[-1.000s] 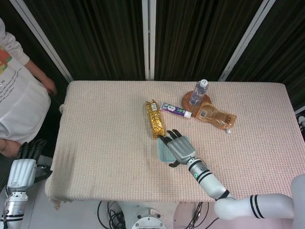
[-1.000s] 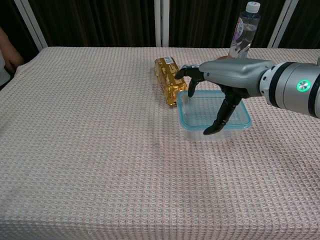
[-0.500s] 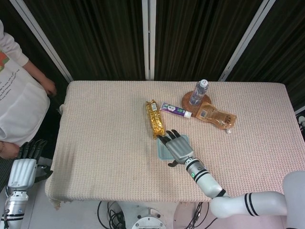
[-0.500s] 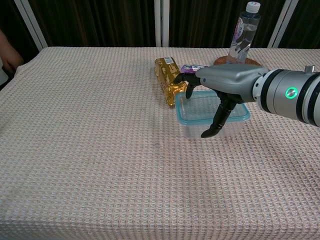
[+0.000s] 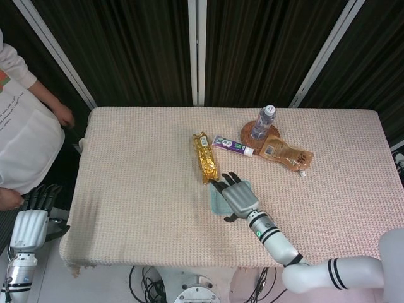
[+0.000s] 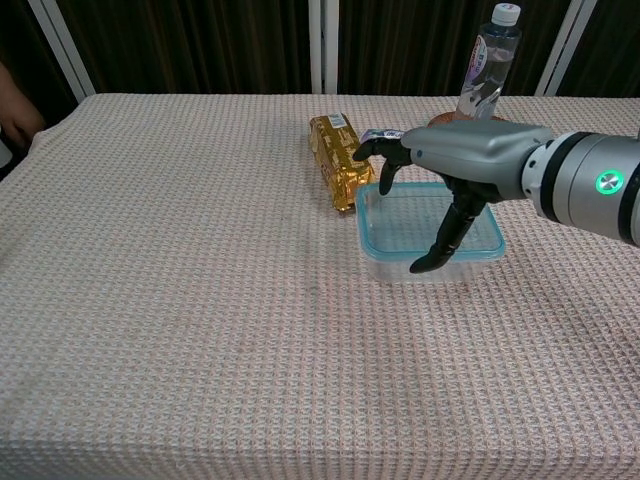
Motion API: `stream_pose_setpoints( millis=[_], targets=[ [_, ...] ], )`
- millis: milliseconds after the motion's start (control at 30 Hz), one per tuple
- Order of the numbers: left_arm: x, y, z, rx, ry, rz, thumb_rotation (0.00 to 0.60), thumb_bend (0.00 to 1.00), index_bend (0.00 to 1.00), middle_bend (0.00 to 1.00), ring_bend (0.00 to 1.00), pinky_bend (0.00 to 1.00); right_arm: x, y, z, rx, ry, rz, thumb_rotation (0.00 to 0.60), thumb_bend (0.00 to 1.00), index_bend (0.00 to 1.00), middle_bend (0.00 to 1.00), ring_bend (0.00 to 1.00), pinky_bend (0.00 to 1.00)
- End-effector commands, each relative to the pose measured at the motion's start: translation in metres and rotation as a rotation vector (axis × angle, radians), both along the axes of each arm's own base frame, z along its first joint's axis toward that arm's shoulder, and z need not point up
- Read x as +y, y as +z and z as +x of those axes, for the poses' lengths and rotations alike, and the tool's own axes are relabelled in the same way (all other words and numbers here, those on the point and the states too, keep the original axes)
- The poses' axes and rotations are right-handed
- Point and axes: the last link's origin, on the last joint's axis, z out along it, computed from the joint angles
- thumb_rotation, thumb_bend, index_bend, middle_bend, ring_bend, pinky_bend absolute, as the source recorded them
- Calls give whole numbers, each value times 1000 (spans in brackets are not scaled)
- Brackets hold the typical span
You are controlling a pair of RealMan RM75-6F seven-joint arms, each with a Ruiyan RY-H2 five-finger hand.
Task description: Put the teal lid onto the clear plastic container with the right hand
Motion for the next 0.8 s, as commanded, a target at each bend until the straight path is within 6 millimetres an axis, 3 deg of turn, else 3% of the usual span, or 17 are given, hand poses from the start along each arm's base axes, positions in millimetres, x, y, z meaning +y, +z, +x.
stream_pose_setpoints(
  millis=[33, 233, 433, 633, 800],
  targets=[
    [1, 0, 1, 1, -5, 0, 600, 0, 102, 78, 0, 33, 7, 34, -14, -46, -2, -119, 600, 0, 0, 204, 0, 0],
    [6, 1, 5, 6, -30, 8, 600, 0, 101, 77, 0, 32, 31, 88, -64, -52, -30, -307, 600, 0, 0, 147, 0, 0],
    [12, 0, 12, 10, -54, 12, 600, 0, 101, 77, 0, 24, 66, 126, -124, -38, -87, -438, 600, 0, 0, 26, 0, 0],
    [13, 1, 19, 19, -69, 16, 600, 0, 101, 77, 0, 7, 101, 145, -157, -53, -125, -493, 600, 0, 0, 0, 0, 0],
    [13, -1, 21, 20, -63, 9, 600, 0, 101, 77, 0, 7, 113, 148, -169, -88, -141, -495, 600, 0, 0, 0, 0, 0]
  ],
)
